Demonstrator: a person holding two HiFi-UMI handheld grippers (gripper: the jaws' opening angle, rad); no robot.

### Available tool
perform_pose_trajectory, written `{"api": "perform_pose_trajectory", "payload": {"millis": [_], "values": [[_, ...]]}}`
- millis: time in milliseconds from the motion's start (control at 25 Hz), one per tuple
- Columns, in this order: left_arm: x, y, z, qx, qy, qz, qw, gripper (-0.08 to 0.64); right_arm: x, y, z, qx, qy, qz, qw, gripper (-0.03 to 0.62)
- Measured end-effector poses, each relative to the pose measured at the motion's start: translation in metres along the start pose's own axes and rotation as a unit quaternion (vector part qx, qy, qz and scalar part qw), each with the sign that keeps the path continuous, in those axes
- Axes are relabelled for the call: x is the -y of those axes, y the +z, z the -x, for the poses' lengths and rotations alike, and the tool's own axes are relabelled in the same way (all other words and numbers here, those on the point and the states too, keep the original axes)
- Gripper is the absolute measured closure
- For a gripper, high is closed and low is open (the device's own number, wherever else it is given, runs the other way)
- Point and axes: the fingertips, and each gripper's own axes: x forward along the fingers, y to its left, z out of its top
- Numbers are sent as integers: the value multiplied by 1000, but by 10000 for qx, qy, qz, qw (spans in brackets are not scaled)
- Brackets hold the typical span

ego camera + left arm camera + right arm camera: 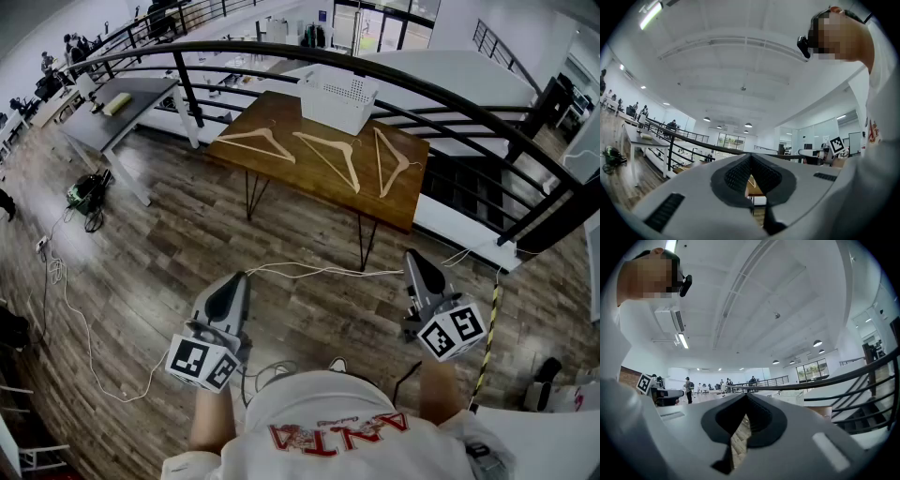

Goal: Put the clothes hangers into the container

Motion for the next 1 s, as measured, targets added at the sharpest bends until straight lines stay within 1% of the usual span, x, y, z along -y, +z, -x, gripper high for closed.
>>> {"api": "perform_pose_trajectory", "payload": {"millis": [400, 560, 720, 880, 1000], "values": [[4, -6, -7, -86, 9, -4, 10000, 554, 8, -6, 0, -34, -34, -60, 10000, 594], [8, -9, -9, -108, -2, 4, 9999, 554, 15, -9, 4, 30, -84, -171, 9998, 594], [18, -9, -17, -128, -50, -34, 9999, 554, 35, -5, 16, 149, -272, -455, 9985, 594], [26, -6, -30, -59, 6, -52, 10000, 554, 57, -2, 30, 179, -324, -532, 9979, 594], [42, -10, -41, -36, -15, -42, 10000, 554, 76, -2, 40, 158, -322, -594, 9976, 594]]}}
